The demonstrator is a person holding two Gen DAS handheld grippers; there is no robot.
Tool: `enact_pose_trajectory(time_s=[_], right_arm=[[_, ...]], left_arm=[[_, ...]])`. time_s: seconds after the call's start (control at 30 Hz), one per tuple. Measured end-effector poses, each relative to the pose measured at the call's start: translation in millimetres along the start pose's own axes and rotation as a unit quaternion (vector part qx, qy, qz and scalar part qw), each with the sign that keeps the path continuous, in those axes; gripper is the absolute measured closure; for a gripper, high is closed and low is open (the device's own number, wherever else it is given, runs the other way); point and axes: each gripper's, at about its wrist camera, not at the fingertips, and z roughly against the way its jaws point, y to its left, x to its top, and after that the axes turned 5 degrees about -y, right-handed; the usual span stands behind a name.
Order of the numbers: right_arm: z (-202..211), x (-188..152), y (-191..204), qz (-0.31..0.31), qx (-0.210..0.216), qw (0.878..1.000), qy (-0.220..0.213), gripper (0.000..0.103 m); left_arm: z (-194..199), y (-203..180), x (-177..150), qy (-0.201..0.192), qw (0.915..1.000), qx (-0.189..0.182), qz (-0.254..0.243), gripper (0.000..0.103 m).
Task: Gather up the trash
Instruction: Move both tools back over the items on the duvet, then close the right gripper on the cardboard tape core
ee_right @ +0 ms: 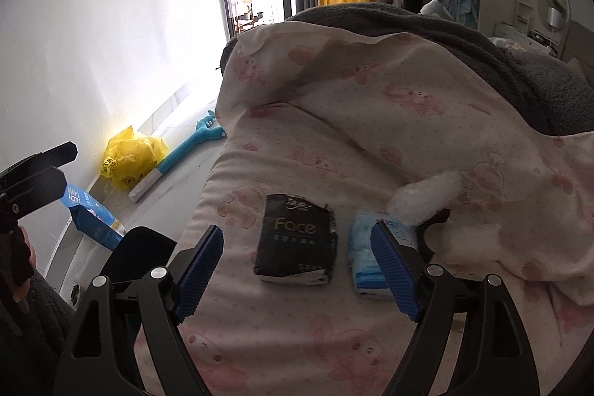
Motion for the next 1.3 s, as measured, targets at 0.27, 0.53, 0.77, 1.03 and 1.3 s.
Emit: enact_pose_trajectory(time_s=[0.27,0.53,0.77,1.03,1.3], right_arm=[[17.6,-16.4,-44.8,-0.029,-0.020,0.999,-0.002,0.020],[16.8,-35.6,-81.0,-0.057,-0.035,0.998,0.017,0.020],[11.1,-45.8,-101.9,-0.074,-0.046,0.996,0.030,0.020],[-0.5,-52.0,-112.7,-0.076,-0.044,0.995,0.047,0.030],[-8.6,-56.5,-114.8,-0.064,-0.041,0.995,0.063,0.044]], left_arm=[[-37.1,-23.5,-2.7,0.024,0.9995,-0.019,0.006,0.005],[-62.6,-50.2,-9.1,0.040,0.9989,-0.024,-0.004,0.005],[-87.9,-75.1,-21.2,0.063,0.9973,-0.024,-0.030,0.005],[-106.6,-84.8,-27.4,0.076,0.9965,-0.028,-0.021,0.005],[-122.9,-102.1,-33.1,0.081,0.9957,-0.023,-0.038,0.005]])
